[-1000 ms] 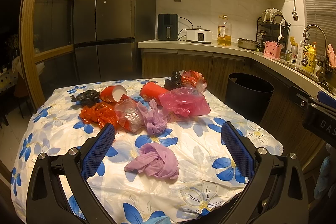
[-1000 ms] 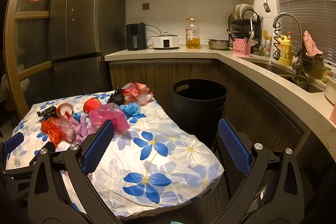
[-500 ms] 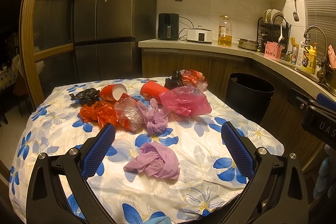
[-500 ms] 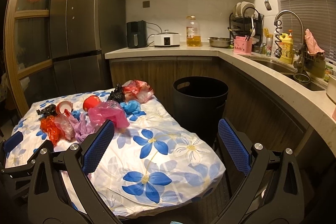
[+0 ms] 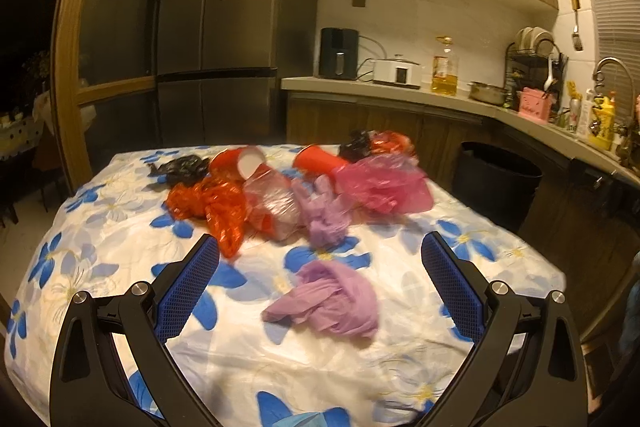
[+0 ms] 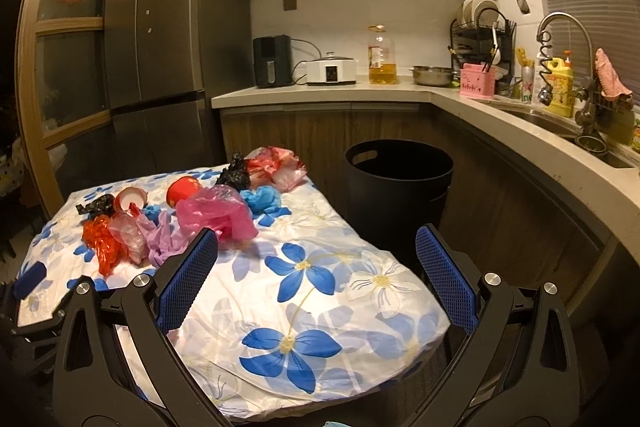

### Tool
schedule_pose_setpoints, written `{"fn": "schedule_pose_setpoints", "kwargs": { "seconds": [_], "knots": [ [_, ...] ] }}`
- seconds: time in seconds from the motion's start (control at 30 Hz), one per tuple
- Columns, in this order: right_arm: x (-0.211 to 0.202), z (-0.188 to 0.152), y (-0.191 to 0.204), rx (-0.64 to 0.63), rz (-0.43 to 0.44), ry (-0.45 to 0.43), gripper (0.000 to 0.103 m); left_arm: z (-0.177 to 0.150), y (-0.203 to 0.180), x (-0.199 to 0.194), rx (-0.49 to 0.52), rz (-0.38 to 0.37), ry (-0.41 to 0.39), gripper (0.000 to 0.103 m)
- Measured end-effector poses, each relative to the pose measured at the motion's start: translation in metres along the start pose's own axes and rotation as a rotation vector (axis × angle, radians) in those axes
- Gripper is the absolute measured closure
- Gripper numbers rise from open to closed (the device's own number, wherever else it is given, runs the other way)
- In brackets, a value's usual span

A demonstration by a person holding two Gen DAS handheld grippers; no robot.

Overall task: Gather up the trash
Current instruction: 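Grasp the purple bag with the left tool while the right tool grasps the pink bag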

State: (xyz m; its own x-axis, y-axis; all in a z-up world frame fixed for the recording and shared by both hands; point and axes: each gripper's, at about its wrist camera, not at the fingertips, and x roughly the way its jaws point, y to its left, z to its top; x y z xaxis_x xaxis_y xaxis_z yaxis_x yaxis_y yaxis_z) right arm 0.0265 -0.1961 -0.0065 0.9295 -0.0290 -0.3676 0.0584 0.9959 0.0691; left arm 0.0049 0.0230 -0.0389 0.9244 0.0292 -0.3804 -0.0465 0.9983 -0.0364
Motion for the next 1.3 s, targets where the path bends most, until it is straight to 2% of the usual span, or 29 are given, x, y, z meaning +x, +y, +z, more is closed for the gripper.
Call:
{"fn": "schedule_pose_setpoints", "kwargs": {
  "seconds": [0.1, 0.37, 0.5, 0.57, 0.63, 0.67, 0.77, 0.83, 0.9, 1.03, 1.17, 1.3],
  "knots": [
    [0.007, -0.003, 0.003, -0.001, 0.017, 0.005, 0.005, -0.015, 0.008, 0.015, -0.007, 0.015, -0.006, 0.005],
    [0.024, -0.010, 0.007, -0.001, 0.056, -0.009, 0.005, -0.037, 0.013, 0.058, -0.036, -0.009, 0.079, 0.005],
    [0.036, -0.013, 0.009, 0.007, 0.082, -0.004, 0.005, -0.043, 0.013, 0.073, -0.033, -0.010, 0.116, 0.012],
    [0.043, -0.014, 0.012, 0.008, 0.100, -0.007, 0.006, -0.045, 0.012, 0.079, -0.026, -0.010, 0.139, 0.019],
    [0.051, -0.015, 0.016, 0.002, 0.116, -0.008, 0.009, -0.046, 0.010, 0.084, -0.010, -0.013, 0.159, 0.032],
    [0.056, -0.016, 0.019, -0.002, 0.128, -0.008, 0.011, -0.047, 0.008, 0.086, 0.002, -0.014, 0.170, 0.035],
    [0.068, -0.016, 0.024, 0.000, 0.167, -0.004, 0.021, -0.049, 0.003, 0.091, 0.036, -0.033, 0.194, 0.053],
    [0.081, -0.016, 0.028, -0.008, 0.199, 0.015, 0.027, -0.050, -0.001, 0.092, 0.055, -0.047, 0.202, 0.078],
    [0.095, -0.016, 0.031, -0.009, 0.229, 0.033, 0.035, -0.048, -0.002, 0.091, 0.060, -0.055, 0.205, 0.087],
    [0.118, -0.013, 0.037, -0.001, 0.292, 0.056, 0.036, -0.036, -0.001, 0.082, 0.046, -0.077, 0.163, 0.094],
    [0.146, -0.010, 0.044, 0.012, 0.339, 0.084, 0.036, -0.020, 0.002, 0.072, 0.018, -0.081, 0.109, 0.095],
    [0.173, -0.006, 0.053, 0.006, 0.352, 0.096, 0.036, -0.009, 0.004, 0.069, -0.002, -0.075, 0.087, 0.095]
  ]
}}
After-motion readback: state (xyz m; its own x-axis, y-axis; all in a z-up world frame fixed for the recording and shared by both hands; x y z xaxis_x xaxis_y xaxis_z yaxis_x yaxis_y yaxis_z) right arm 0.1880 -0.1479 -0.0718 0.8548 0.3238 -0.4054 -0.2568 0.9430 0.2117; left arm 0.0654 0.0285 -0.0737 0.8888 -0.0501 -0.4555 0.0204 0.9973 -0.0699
